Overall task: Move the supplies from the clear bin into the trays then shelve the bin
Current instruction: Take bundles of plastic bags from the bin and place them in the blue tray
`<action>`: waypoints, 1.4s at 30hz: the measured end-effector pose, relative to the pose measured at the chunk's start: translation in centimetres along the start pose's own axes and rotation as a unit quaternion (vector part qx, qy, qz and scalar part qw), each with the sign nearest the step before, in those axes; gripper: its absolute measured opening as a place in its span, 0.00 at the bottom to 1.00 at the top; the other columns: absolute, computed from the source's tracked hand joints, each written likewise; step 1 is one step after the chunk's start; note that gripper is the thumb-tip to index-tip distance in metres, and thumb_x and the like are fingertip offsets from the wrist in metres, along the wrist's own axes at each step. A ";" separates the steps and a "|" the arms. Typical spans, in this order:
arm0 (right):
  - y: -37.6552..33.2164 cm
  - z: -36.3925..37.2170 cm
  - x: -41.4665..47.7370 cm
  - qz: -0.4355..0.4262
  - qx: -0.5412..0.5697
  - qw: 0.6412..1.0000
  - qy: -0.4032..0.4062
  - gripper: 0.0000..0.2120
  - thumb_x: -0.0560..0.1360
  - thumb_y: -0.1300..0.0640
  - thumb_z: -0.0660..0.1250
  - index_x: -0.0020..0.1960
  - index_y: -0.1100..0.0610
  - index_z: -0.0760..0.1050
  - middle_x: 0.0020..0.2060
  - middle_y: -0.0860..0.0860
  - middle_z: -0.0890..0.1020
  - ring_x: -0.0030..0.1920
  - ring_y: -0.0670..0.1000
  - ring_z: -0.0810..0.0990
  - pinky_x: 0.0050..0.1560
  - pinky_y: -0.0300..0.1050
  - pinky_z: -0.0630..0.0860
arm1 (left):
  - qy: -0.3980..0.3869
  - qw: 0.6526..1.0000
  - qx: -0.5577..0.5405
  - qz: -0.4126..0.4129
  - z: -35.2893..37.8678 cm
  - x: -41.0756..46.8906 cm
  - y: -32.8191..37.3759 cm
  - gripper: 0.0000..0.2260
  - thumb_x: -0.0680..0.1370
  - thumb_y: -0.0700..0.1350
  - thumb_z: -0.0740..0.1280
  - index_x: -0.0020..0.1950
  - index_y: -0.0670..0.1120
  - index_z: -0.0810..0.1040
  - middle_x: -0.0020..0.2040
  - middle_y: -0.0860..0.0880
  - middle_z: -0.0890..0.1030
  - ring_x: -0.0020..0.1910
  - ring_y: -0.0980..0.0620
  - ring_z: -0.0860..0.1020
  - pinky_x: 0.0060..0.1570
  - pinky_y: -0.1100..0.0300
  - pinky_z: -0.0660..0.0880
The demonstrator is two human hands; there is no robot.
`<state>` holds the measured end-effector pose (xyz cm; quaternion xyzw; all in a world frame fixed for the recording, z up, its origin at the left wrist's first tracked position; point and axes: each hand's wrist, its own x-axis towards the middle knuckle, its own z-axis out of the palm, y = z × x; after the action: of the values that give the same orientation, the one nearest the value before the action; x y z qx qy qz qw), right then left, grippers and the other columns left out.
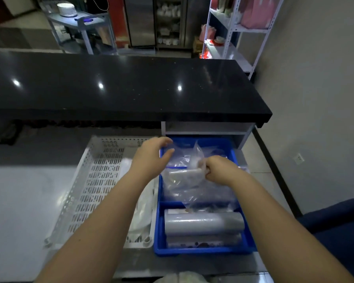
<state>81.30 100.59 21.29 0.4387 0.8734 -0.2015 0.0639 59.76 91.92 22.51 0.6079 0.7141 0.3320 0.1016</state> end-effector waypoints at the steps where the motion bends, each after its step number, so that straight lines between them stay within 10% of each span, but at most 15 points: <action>1: 0.1 0.9 0.2 0.001 -0.004 1.000 -0.022 0.12 0.68 0.60 0.61 0.33 0.42 0.70 0.37 0.46 0.75 0.39 0.54 0.75 0.34 0.44 0.68 | -0.018 1.000 0.011 0.003 0.7 -0.5 -0.1 0.14 0.76 0.50 0.67 0.61 0.51 0.77 0.55 0.52 0.80 0.54 0.53 0.76 0.53 0.56 0.73; 5: 1.0 3.8 0.6 0.033 0.030 0.997 -0.065 0.14 0.68 0.58 0.65 0.47 0.41 0.76 0.43 0.46 0.79 0.42 0.51 0.78 0.42 0.47 0.77 | -0.084 0.996 0.042 -0.005 3.3 -2.2 -0.1 0.16 0.76 0.56 0.65 0.61 0.53 0.76 0.56 0.53 0.80 0.55 0.52 0.76 0.54 0.54 0.74; 10: 1.0 5.8 1.2 0.035 0.001 0.994 -0.108 0.13 0.67 0.56 0.67 0.46 0.39 0.72 0.35 0.44 0.73 0.34 0.47 0.72 0.29 0.41 0.65 | -0.082 0.995 0.052 -0.014 5.3 -2.7 0.2 0.15 0.77 0.55 0.64 0.62 0.53 0.76 0.58 0.52 0.79 0.56 0.50 0.75 0.54 0.52 0.73; 20: 4.3 4.6 0.4 -0.018 0.015 1.000 0.000 0.23 0.66 0.59 0.65 0.59 0.41 0.73 0.58 0.46 0.76 0.59 0.54 0.71 0.54 0.49 0.70 | -0.174 0.974 0.142 -0.030 8.0 -2.5 0.0 0.24 0.67 0.56 0.73 0.62 0.58 0.74 0.57 0.54 0.78 0.59 0.49 0.73 0.56 0.54 0.69; 27: 4.3 5.3 0.6 -0.035 -0.029 0.999 -0.005 0.22 0.68 0.58 0.67 0.61 0.46 0.73 0.55 0.50 0.75 0.58 0.56 0.71 0.55 0.52 0.71 | -0.222 0.951 0.213 -0.026 9.4 -1.8 0.6 0.22 0.69 0.53 0.73 0.61 0.55 0.73 0.60 0.53 0.76 0.61 0.48 0.70 0.55 0.54 0.63; 42: 5.0 0.1 2.6 -0.097 0.079 0.969 0.215 0.05 0.73 0.61 0.69 0.47 0.55 0.82 0.43 0.51 0.82 0.47 0.55 0.77 0.47 0.50 0.75 | -0.045 0.993 0.111 -0.013 4.8 1.7 1.4 0.07 0.74 0.52 0.69 0.50 0.55 0.81 0.51 0.53 0.79 0.52 0.51 0.74 0.51 0.52 0.73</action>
<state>83.72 105.14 19.01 0.3889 0.8862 -0.1765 -0.1797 63.10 95.25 20.12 0.6205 0.7490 0.2216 0.0699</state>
